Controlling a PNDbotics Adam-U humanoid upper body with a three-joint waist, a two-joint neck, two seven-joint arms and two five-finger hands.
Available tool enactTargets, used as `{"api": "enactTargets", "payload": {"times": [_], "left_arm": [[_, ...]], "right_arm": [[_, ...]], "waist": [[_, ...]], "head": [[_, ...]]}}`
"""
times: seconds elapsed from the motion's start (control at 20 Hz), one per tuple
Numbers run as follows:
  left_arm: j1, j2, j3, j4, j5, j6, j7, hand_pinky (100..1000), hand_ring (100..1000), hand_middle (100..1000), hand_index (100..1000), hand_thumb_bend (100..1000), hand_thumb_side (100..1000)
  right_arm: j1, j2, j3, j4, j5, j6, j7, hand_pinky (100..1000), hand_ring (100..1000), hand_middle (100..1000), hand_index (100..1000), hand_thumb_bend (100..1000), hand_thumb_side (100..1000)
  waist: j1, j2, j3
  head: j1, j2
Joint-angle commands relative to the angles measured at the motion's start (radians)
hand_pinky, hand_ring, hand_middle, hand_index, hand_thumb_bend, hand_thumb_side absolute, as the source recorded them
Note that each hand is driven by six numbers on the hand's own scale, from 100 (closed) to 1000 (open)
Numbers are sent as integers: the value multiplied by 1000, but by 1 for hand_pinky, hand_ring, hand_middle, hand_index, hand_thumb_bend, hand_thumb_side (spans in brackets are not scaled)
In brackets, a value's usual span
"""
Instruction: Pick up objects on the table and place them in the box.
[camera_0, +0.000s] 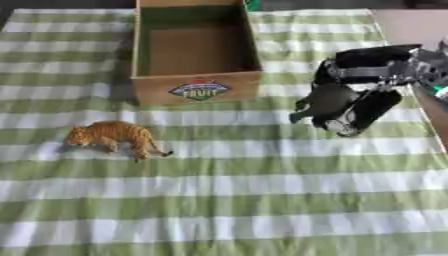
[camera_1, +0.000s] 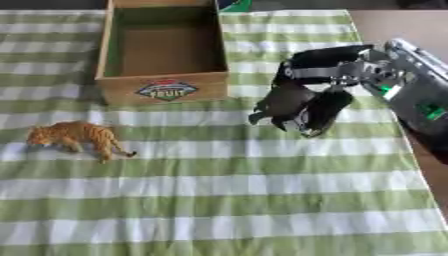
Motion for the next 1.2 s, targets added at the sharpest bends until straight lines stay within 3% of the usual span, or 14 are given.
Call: {"api": "enactTargets", "payload": {"times": [0.05, 0.4, 0.8, 1.2], "left_arm": [[-9, 13, 6, -17, 2, 0, -5, 533, 746, 679, 772, 100, 924], [-6, 18, 5, -17, 2, 2, -6, 534, 746, 680, 771, 100, 923], [-2, 25, 5, -17, 3, 1, -9, 534, 747, 681, 770, 100, 921], [-2, 24, 2, -17, 5, 1, -14, 534, 747, 681, 770, 100, 921]], "right_arm": [[-47, -34, -12, 8, 17, -31, -4, 604, 588, 246, 285, 100, 413], [-174, 23, -11, 92, 61, -89, -3, 601, 589, 247, 283, 100, 447], [-351, 161, -27, 268, 159, -133, 18, 600, 592, 248, 282, 100, 444], [-469, 296, -85, 454, 262, -180, -6, 602, 591, 246, 283, 100, 438]], "waist": [[-1, -21, -1], [-9, -28, -3], [-12, -33, 2], [-8, -29, 13]], "head": [[0, -6], [-1, -4], [-8, -3], [-18, -13]]}}
